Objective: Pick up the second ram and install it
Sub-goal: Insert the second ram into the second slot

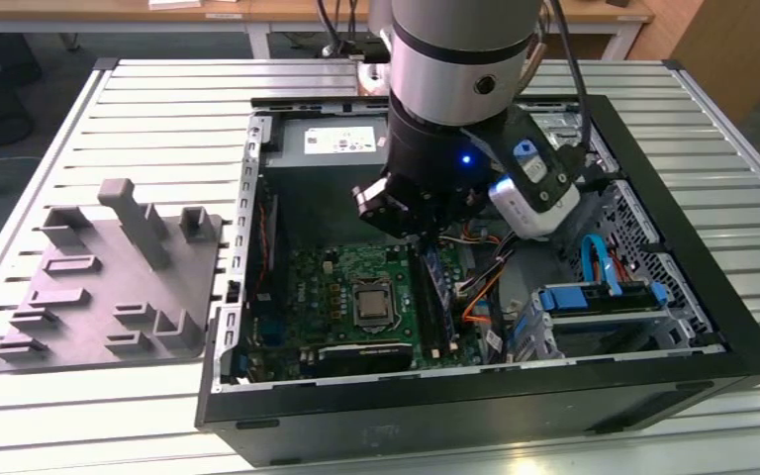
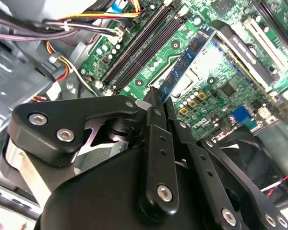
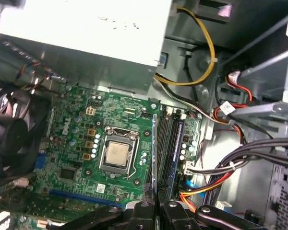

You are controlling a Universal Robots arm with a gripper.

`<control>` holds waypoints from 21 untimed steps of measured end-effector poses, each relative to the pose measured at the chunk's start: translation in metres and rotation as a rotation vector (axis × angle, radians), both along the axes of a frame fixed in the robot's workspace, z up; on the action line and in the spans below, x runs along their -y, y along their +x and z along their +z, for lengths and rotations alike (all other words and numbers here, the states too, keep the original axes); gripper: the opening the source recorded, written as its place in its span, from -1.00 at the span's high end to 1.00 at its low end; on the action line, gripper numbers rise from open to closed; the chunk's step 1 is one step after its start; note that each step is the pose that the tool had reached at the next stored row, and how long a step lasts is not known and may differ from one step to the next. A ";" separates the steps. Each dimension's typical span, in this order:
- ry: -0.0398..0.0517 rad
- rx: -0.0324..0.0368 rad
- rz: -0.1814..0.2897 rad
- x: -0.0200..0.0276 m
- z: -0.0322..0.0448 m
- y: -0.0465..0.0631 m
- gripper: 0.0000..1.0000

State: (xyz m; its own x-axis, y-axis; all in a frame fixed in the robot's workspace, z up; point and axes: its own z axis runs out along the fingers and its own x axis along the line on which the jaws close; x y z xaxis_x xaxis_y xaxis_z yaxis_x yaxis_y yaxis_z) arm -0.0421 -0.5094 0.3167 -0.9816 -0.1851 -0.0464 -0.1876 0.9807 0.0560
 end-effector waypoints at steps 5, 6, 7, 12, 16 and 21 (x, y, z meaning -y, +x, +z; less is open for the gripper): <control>0.0003 0.0001 -0.086 0.0000 -0.0010 0.000 0.72; 0.0003 0.0001 -0.104 0.0000 -0.0014 0.000 0.72; 0.0002 0.0001 -0.122 0.0000 -0.0017 0.000 0.72; 0.0004 0.0001 -0.208 0.0000 -0.0032 0.000 0.72; 0.0007 0.0000 -0.253 0.0000 -0.0038 0.000 0.72; 0.0006 0.0001 -0.254 0.0000 -0.0040 0.000 0.72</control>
State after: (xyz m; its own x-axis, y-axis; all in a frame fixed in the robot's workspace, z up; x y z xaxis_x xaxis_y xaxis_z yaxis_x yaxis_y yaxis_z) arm -0.0421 -0.5095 0.3127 -0.9966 0.0674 -0.0465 0.0647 0.9963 0.0566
